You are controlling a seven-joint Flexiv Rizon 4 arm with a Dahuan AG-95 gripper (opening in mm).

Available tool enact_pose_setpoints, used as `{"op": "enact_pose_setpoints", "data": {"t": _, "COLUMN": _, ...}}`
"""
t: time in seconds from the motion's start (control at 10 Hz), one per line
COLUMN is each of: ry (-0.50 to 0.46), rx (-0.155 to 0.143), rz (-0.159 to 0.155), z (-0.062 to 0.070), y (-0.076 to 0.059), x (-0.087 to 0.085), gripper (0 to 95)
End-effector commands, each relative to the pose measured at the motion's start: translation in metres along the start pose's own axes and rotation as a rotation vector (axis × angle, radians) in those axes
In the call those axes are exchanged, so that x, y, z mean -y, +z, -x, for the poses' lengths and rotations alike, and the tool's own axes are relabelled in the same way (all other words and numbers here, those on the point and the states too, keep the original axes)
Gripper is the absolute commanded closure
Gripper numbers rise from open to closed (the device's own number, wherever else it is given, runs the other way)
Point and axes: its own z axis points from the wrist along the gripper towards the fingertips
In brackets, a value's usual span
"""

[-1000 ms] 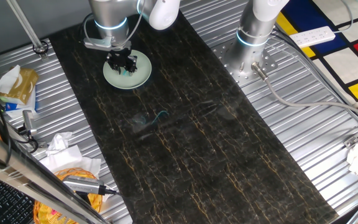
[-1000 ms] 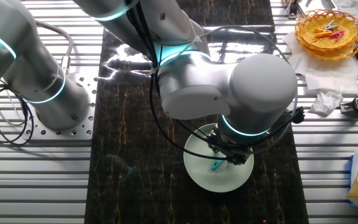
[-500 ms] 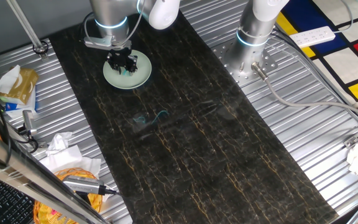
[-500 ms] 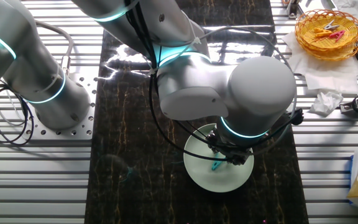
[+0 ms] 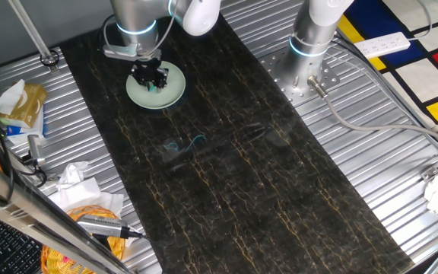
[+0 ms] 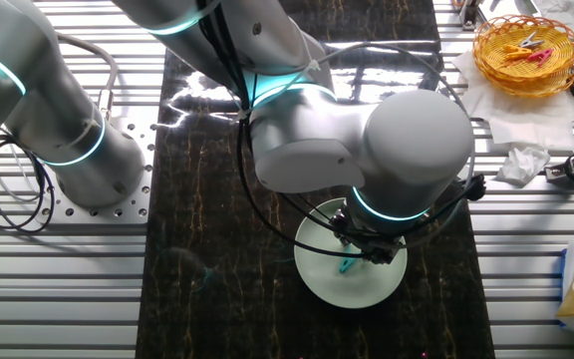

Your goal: Use a clamp

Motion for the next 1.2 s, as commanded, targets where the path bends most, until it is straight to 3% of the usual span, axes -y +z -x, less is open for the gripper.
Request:
{"op": "enact_pose_setpoints", "data": {"t": 0.1, "ry": -0.001, "rx": -0.001, "rz": -0.002, "z": -0.0002, "y": 0.0002, "x": -0.0004, "gripper": 76.0}}
{"op": "enact_pose_setpoints", "data": {"t": 0.6, "ry": 0.008, "rx": 0.004, "rz": -0.002, "z": -0.0005, "y": -0.0004, "x": -0.0005, "gripper": 76.0}}
{"op": "enact_pose_setpoints", "data": {"t": 0.7, "ry": 0.010, "rx": 0.005, "rz": -0.002, "z": -0.0005, "y": -0.0005, "x": -0.0005, "gripper": 95.0}}
{"op": "enact_pose_setpoints", "data": {"t": 1.2, "ry": 0.017, "rx": 0.008, "rz": -0.001, "z": -0.0016, "y": -0.0045, "x": -0.0004, "gripper": 95.0}}
